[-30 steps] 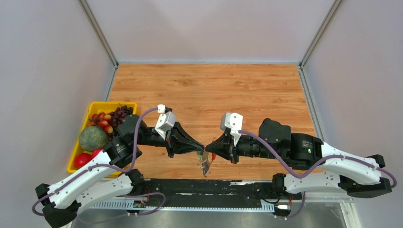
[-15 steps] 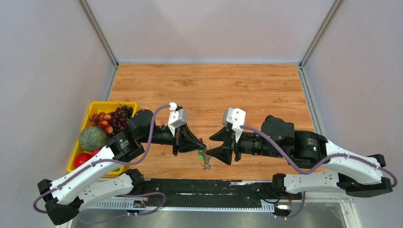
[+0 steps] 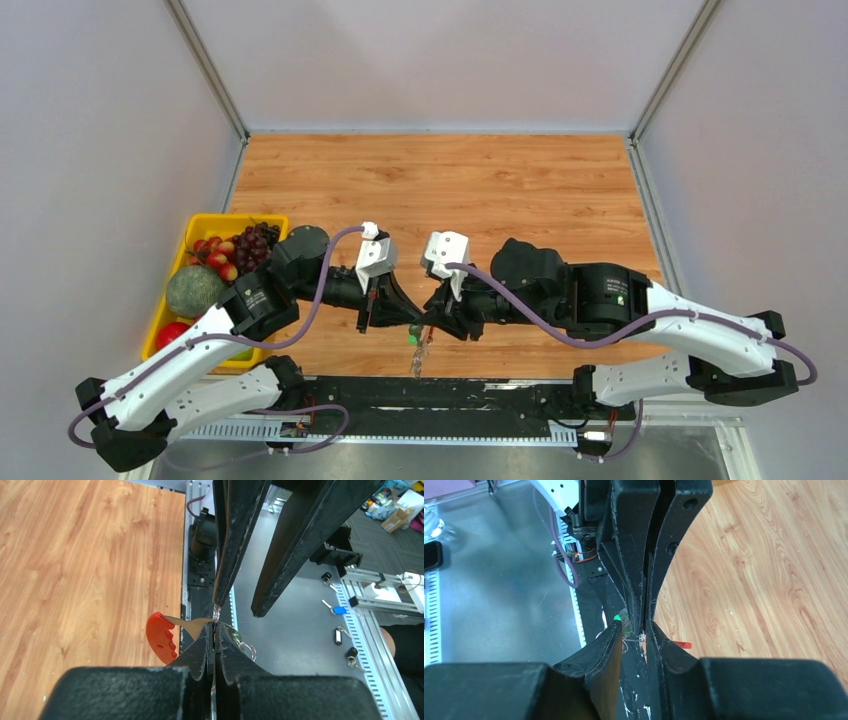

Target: Put the keys on the keyring

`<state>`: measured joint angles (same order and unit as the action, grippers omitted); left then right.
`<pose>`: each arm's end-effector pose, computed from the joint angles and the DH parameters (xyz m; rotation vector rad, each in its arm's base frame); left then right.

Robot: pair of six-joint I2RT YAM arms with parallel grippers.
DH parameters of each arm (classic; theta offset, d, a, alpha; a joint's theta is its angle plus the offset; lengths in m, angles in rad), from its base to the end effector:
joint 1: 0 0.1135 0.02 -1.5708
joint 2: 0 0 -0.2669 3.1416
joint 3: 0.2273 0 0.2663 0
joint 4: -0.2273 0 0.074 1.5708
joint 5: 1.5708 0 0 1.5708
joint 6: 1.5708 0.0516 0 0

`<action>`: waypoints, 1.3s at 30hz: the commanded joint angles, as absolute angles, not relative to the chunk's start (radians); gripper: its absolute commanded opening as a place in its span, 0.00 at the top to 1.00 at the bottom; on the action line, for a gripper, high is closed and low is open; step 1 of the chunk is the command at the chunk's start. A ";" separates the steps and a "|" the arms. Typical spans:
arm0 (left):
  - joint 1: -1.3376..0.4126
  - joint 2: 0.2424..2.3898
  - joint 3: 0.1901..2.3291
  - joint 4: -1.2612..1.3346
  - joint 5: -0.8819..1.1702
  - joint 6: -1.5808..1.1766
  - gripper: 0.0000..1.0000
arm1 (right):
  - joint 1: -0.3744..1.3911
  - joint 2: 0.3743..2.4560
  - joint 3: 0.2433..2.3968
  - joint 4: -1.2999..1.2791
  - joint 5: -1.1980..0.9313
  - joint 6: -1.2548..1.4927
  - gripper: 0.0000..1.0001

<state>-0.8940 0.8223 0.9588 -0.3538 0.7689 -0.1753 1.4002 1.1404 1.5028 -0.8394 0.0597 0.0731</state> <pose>0.0946 -0.1750 0.3799 1.2276 1.5381 -1.4176 0.0440 0.2374 0.4465 -1.2980 1.7240 0.8348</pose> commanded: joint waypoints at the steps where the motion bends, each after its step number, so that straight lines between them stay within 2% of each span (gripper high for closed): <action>1: -0.891 0.818 1.005 -0.391 0.818 -0.127 1.00 | 1.407 1.137 1.569 -0.857 0.017 0.077 0.72; 39: -0.896 0.759 0.991 -0.376 0.881 -0.120 1.00 | 1.407 1.243 1.611 -0.927 -0.081 0.082 0.92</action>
